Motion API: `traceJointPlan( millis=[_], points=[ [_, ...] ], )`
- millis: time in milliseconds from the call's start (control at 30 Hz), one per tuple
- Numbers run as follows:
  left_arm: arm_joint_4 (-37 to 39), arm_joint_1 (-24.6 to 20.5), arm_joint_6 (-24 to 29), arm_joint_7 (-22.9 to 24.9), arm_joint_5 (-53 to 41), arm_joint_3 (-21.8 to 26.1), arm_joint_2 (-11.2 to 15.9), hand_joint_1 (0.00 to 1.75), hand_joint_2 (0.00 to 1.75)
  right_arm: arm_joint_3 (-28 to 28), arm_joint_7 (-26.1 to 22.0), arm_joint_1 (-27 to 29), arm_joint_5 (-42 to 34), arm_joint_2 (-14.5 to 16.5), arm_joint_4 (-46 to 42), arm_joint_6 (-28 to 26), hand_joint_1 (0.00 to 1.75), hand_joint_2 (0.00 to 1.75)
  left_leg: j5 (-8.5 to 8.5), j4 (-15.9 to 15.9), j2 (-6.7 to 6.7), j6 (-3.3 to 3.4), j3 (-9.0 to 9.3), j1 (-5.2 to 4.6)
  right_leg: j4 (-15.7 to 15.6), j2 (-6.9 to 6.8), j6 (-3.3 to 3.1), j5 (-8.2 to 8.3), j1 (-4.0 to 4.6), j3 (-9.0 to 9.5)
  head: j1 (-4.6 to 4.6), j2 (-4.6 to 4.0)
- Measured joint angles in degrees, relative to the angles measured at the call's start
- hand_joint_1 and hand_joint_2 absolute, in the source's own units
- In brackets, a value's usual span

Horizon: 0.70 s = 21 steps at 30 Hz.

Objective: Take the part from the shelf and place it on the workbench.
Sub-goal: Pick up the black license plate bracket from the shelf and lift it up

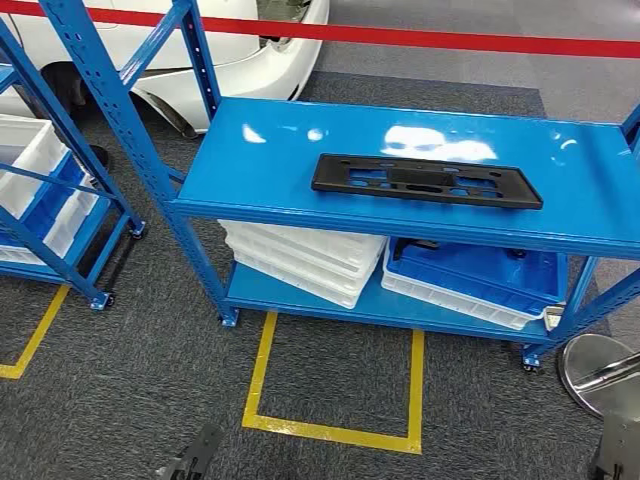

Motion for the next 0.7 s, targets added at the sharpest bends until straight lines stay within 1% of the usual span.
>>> traceJointPlan(
  millis=[67,167,367,700],
  points=[
    [0.05,-0.12,-0.02,-0.03,-0.31,0.1,-0.05,0.0,0.0,1.77,-0.22,0.04,-0.06,-0.05,-1.5,-0.27,0.0,0.0,0.0,0.0,0.0,0.0,0.0,0.0,0.0,0.0,0.0,0.0,0.0,0.0,0.0,0.0],
    [0.2,-0.5,-0.22,-0.1,-1.33,0.33,-0.21,0.0,0.0,7.53,-0.87,-0.17,0.08,-0.22,-5.42,-0.76,0.0,0.0,0.0,0.0,0.0,0.0,-0.01,0.0,0.0,0.0,0.0,0.0,0.0,0.0,0.0,0.0],
    [0.35,-1.41,-0.77,-0.04,-3.41,0.36,-0.55,0.0,0.0,19.97,-1.8,-2.28,1.19,-0.32,-9.97,-0.72,0.0,0.0,0.03,0.0,0.0,-0.01,-0.01,0.01,0.01,0.0,0.0,0.01,0.01,0.01,0.0,0.0],
    [0.52,-2.92,-1.73,0.45,-6.18,0.27,-1.23,0.0,0.0,41.47,-3.15,-6.39,1.18,-0.26,-14.63,1.03,0.0,0.0,0.03,0.0,0.0,-0.01,-0.03,0.01,0.02,0.0,0.0,0.01,0.02,-0.01,0.0,0.0]
  ],
)
